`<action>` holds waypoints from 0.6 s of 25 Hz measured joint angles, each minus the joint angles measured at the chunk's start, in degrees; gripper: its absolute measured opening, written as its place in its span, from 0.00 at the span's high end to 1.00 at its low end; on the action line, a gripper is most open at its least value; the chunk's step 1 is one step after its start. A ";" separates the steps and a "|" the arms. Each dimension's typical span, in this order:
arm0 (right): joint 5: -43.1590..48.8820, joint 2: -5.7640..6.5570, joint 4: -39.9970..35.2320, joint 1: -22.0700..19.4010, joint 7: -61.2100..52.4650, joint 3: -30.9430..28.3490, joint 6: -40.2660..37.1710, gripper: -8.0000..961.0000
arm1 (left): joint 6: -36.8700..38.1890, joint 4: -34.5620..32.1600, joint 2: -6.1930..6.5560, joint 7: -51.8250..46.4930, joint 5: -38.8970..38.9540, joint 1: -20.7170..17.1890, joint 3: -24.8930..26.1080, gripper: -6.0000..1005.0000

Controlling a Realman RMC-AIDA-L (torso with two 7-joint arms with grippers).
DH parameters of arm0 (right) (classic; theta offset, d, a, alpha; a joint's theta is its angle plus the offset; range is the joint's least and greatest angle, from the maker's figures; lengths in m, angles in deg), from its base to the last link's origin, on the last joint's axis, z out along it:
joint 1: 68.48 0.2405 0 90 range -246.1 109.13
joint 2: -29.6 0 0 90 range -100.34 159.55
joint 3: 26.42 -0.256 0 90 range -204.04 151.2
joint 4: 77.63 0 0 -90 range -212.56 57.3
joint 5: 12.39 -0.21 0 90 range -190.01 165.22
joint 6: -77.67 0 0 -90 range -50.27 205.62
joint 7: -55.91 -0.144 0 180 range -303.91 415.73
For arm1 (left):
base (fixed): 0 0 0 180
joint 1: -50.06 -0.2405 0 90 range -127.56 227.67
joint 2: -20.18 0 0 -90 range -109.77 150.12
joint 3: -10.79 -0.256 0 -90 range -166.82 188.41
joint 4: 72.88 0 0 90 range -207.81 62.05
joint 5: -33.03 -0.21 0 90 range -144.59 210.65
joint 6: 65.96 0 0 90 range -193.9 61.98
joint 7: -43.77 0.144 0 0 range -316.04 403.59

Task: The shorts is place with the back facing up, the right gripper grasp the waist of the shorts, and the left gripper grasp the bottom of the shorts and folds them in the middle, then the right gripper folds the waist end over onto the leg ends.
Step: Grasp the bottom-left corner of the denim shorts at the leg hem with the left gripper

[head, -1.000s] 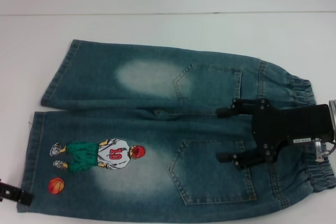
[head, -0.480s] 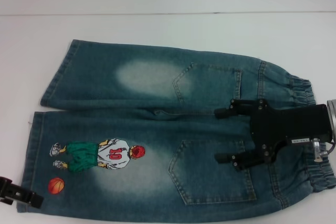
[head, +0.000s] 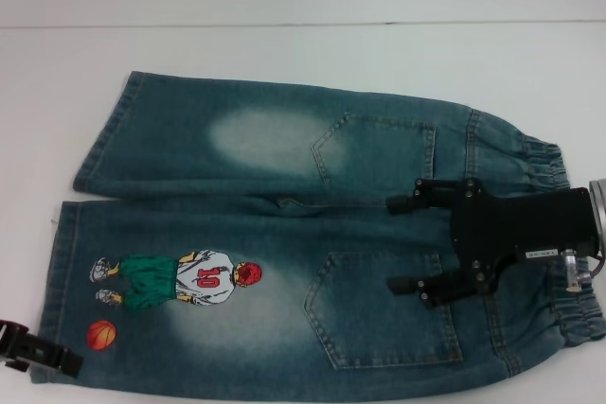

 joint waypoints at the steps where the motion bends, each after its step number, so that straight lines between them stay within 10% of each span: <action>1: 0.00 0.00 0.00 -0.01 0.00 0.00 -0.04 0.01 | -0.13 0.08 -0.06 -0.01 -0.03 -0.01 -0.18 0.09; 15: 0.00 0.00 0.00 -0.34 0.00 -0.01 -0.66 0.01 | -0.78 0.98 -0.48 0.00 -0.05 0.12 -1.11 0.17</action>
